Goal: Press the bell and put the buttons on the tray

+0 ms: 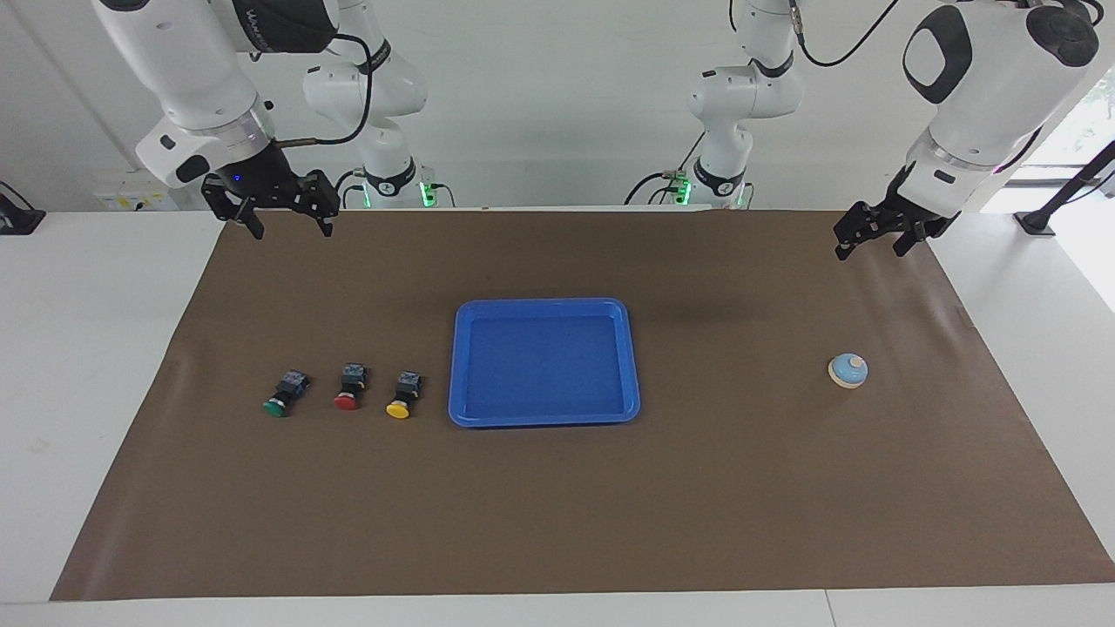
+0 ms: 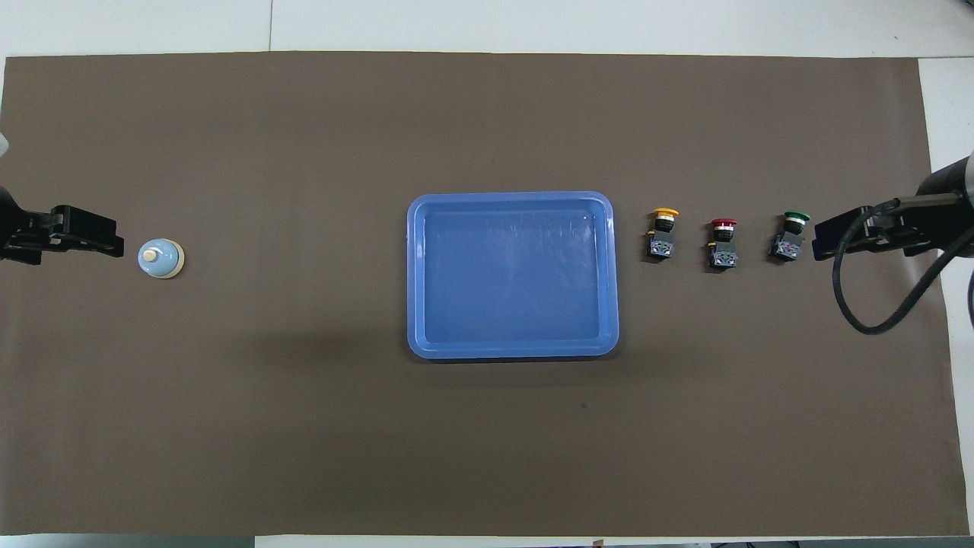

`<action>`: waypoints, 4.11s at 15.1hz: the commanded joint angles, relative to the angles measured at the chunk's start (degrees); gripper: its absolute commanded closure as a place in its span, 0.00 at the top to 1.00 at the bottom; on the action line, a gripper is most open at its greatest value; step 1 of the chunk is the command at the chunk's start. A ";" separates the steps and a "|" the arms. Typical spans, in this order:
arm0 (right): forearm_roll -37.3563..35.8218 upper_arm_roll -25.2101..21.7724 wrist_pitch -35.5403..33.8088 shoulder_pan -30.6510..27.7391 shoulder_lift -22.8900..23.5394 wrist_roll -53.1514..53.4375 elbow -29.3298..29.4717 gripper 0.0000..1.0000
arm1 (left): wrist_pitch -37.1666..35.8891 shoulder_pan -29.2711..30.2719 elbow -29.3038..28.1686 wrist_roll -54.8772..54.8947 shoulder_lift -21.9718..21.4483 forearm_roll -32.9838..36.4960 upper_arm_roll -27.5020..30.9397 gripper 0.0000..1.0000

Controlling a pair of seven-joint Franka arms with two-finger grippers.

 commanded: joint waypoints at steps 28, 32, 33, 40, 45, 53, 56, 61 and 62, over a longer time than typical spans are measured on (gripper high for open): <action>0.34 0.53 -0.12 -0.58 -1.46 0.85 -1.55 1.00 | 30.82 7.71 -14.25 11.08 13.49 0.84 0.97 0.00; 0.34 0.53 -0.12 -0.67 -1.46 0.77 -1.55 1.00 | 33.98 7.63 -15.91 11.86 15.95 0.93 0.97 0.00; 0.34 0.44 -0.12 -0.67 -1.46 0.85 -1.55 1.00 | 35.47 7.71 -17.05 12.91 15.95 0.93 0.97 0.00; 0.34 0.44 -0.12 -0.58 -1.46 0.85 -1.55 1.00 | 20.23 6.75 -7.59 12.75 14.90 0.84 0.88 0.00; 0.34 0.44 -0.12 -0.67 -1.46 0.85 -1.55 1.00 | 5.62 2.18 -0.27 7.65 8.51 0.84 0.62 1.00; 0.34 0.44 -0.12 -0.67 -1.46 0.76 -1.55 1.00 | -2.65 0.51 -0.98 7.39 2.77 0.05 0.36 1.00; 0.34 0.44 -0.12 -0.67 -1.46 0.68 -1.55 1.00 | -3.01 0.07 -1.15 7.04 2.68 0.05 0.53 1.00; 0.34 0.53 -0.20 -0.67 -1.46 0.76 -1.64 1.00 | -3.80 0.07 -1.42 6.77 1.54 0.05 0.53 1.00; 0.34 0.53 -0.20 -0.58 -1.55 0.76 -1.64 1.00 | -3.89 -0.02 -1.50 6.42 1.45 0.05 0.53 1.00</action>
